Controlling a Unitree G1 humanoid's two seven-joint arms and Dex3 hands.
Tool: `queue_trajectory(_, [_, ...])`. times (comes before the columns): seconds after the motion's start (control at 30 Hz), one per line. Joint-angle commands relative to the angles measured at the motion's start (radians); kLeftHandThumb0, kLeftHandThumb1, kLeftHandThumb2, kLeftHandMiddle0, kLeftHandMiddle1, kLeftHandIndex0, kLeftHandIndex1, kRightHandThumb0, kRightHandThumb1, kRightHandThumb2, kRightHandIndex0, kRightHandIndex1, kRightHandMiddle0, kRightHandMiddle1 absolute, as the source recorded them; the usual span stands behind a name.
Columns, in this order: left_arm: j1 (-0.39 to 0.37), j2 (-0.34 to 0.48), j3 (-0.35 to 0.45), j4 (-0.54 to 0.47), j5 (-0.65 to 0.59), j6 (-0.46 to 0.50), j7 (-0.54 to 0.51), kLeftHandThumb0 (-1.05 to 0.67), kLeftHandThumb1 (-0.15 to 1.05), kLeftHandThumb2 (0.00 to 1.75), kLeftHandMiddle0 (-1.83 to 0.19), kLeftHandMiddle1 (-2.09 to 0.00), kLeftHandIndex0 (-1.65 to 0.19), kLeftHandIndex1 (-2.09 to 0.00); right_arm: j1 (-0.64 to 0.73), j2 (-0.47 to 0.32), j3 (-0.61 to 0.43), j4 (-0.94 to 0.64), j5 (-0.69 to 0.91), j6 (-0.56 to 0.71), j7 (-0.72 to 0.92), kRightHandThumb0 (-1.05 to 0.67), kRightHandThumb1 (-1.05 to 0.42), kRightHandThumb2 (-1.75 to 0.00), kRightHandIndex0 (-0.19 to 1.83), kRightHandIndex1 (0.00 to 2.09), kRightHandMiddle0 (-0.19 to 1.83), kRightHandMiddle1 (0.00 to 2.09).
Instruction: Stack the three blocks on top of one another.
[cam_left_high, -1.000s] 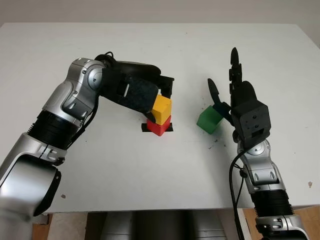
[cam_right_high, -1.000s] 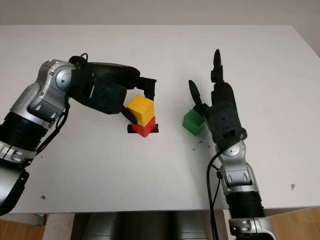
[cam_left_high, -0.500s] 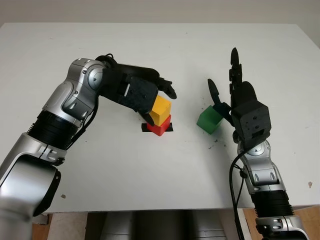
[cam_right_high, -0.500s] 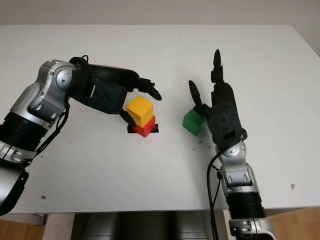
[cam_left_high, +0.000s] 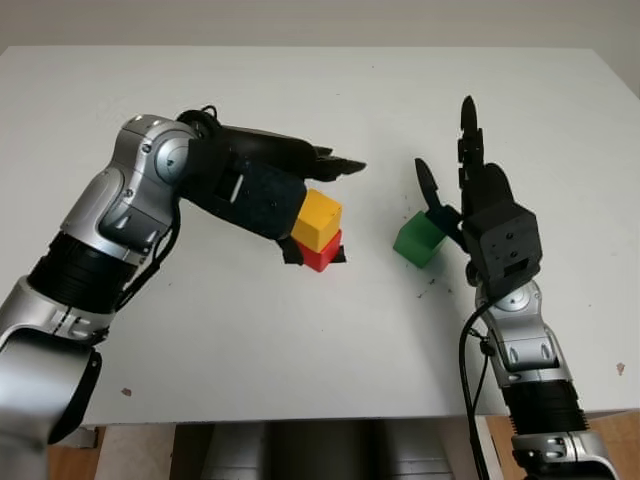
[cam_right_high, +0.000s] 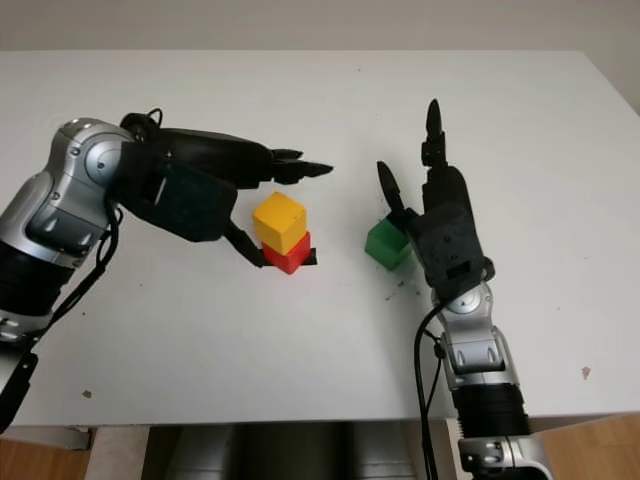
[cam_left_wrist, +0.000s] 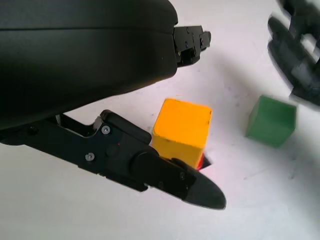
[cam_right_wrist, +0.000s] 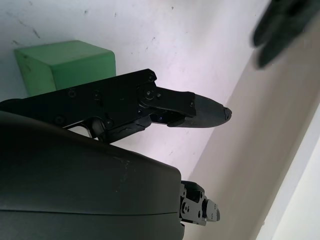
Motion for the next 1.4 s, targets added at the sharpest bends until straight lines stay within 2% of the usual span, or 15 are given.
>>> queue_trajectory(0.0, [0.032, 0.039, 0.075, -0.045, -0.052, 0.039, 0.004, -0.90, 1.03, 0.17, 0.19, 0.00, 0.19, 0.00, -0.012, -0.024, -0.008, -0.035, -0.004, 0.012, 0.011, -0.61, -1.05, -0.54, -0.13, 0.06, -0.11, 0.06])
queue_trajectory(0.13, [0.146, 0.058, 0.217, -0.114, -0.151, 0.103, 0.089, -0.95, 1.05, 0.42, 0.19, 0.00, 0.19, 0.00, -0.034, -0.054, -0.017, -0.045, 0.020, -0.011, 0.060, -0.62, -1.05, -0.55, -0.13, 0.06, -0.12, 0.06])
queue_trajectory(0.17, [0.174, 0.058, 0.244, -0.130, -0.170, 0.115, 0.115, -0.95, 1.05, 0.54, 0.19, 0.00, 0.19, 0.00, -0.041, -0.059, -0.021, -0.047, 0.031, -0.009, 0.075, -0.62, -1.05, -0.54, -0.13, 0.06, -0.12, 0.05])
queue_trajectory(0.27, [0.274, 0.034, 0.330, -0.164, -0.220, 0.118, 0.222, -0.91, 1.05, 0.68, 0.19, 0.00, 0.19, 0.00, -0.078, -0.107, -0.025, -0.042, 0.056, -0.011, 0.154, -0.66, -1.05, -0.52, -0.11, 0.07, -0.09, 0.07])
queue_trajectory(0.4, [0.373, -0.029, 0.414, -0.180, -0.296, 0.111, 0.363, -0.87, 1.05, 0.67, 0.19, 0.00, 0.19, 0.00, -0.117, -0.176, -0.033, -0.031, 0.091, -0.018, 0.269, -0.69, -1.05, -0.42, -0.05, 0.10, -0.04, 0.08])
queue_trajectory(0.53, [0.467, -0.124, 0.478, -0.189, -0.363, 0.112, 0.514, -0.83, 1.05, 0.63, 0.19, 0.00, 0.19, 0.00, -0.175, -0.250, -0.050, -0.022, 0.170, 0.010, 0.420, -0.62, -1.02, -0.14, -0.04, 0.09, -0.01, 0.09])
queue_trajectory(0.67, [0.535, -0.169, 0.494, -0.165, -0.384, 0.094, 0.607, -0.82, 1.05, 0.64, 0.19, 0.00, 0.19, 0.00, -0.230, -0.336, -0.043, -0.011, 0.179, 0.040, 0.531, -0.51, -0.89, -0.04, 0.01, 0.10, 0.05, 0.11])
queue_trajectory(0.8, [0.593, -0.209, 0.503, -0.095, -0.413, 0.043, 0.657, -0.82, 1.05, 0.65, 0.19, 0.00, 0.19, 0.00, -0.294, -0.420, -0.023, 0.026, 0.160, 0.032, 0.626, -0.42, -0.75, -0.03, 0.19, 0.16, 0.25, 0.14])
queue_trajectory(0.97, [0.632, -0.257, 0.489, -0.036, -0.428, -0.013, 0.700, -0.81, 1.05, 0.67, 0.19, 0.00, 0.19, 0.00, -0.368, -0.500, 0.033, 0.039, 0.090, 0.047, 0.710, -0.41, -0.69, -0.04, 0.34, 0.16, 0.40, 0.10])
queue_trajectory(1.07, [0.637, -0.299, 0.487, -0.020, -0.450, -0.024, 0.733, -0.82, 1.05, 0.67, 0.19, 0.00, 0.19, 0.00, -0.401, -0.550, 0.078, 0.055, 0.021, -0.021, 0.748, -0.43, -0.67, -0.05, 0.43, 0.16, 0.48, 0.09])
queue_trajectory(1.17, [0.647, -0.331, 0.477, -0.008, -0.458, -0.037, 0.760, -0.84, 1.05, 0.68, 0.19, 0.00, 0.19, 0.00, -0.431, -0.617, 0.139, 0.046, -0.085, -0.111, 0.786, -0.53, -0.68, -0.06, 0.49, 0.14, 0.56, 0.08])
queue_trajectory(1.37, [0.646, -0.353, 0.464, -0.008, -0.462, -0.035, 0.790, -0.85, 1.05, 0.68, 0.19, 0.00, 0.19, 0.00, -0.417, -0.665, 0.166, 0.009, -0.176, -0.228, 0.795, -0.57, -0.67, -0.05, 0.56, 0.12, 0.63, 0.08])
